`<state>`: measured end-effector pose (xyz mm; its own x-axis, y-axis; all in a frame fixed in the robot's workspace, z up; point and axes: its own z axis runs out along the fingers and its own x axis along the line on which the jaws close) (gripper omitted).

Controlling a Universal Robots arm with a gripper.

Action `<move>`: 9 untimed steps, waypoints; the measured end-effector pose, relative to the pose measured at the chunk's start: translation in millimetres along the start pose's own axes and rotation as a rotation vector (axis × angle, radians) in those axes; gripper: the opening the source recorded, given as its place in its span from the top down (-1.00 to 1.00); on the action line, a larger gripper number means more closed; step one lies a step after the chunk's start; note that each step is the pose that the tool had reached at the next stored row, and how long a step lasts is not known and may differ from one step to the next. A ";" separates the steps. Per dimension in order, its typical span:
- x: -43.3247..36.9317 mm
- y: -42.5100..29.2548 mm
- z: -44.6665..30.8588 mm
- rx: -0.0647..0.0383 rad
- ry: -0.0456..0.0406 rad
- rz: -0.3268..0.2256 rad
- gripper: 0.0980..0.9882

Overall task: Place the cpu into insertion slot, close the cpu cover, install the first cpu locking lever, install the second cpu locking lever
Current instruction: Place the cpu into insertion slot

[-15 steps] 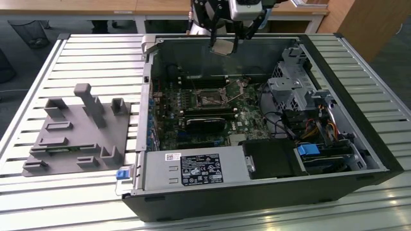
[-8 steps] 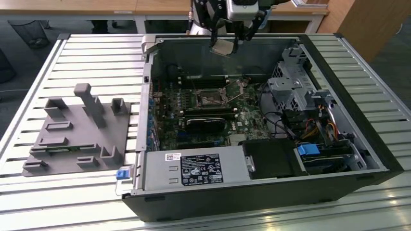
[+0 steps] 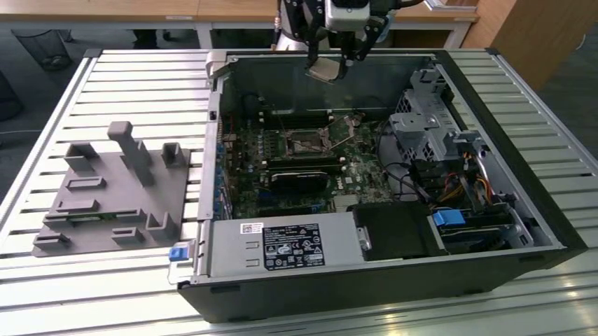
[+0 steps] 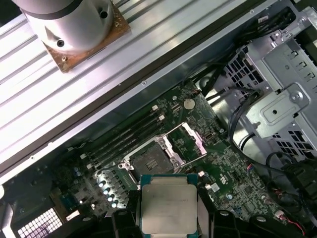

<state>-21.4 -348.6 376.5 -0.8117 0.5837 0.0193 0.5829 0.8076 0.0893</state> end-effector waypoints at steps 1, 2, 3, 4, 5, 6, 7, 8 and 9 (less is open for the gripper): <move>0.0 0.0 0.1 0.000 -0.0007 0.008 0.00; 0.0 0.0 0.2 0.000 -0.0015 0.016 0.00; 0.0 0.0 0.3 0.000 -0.0022 0.024 0.00; 0.0 0.0 0.4 -0.001 -0.0030 0.033 0.00; 0.0 -0.1 0.6 -0.001 -0.0037 0.042 0.00; 0.0 -0.1 0.7 -0.001 -0.0045 0.050 0.00; 0.0 -0.1 0.8 -0.001 -0.0053 0.060 0.00; 0.0 -0.1 0.9 -0.001 -0.0062 0.069 0.00; 0.0 -0.1 1.0 -0.001 -0.0070 0.078 0.00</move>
<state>-21.4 -348.6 375.5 -0.7639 0.6451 0.0193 0.6439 0.7599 0.0893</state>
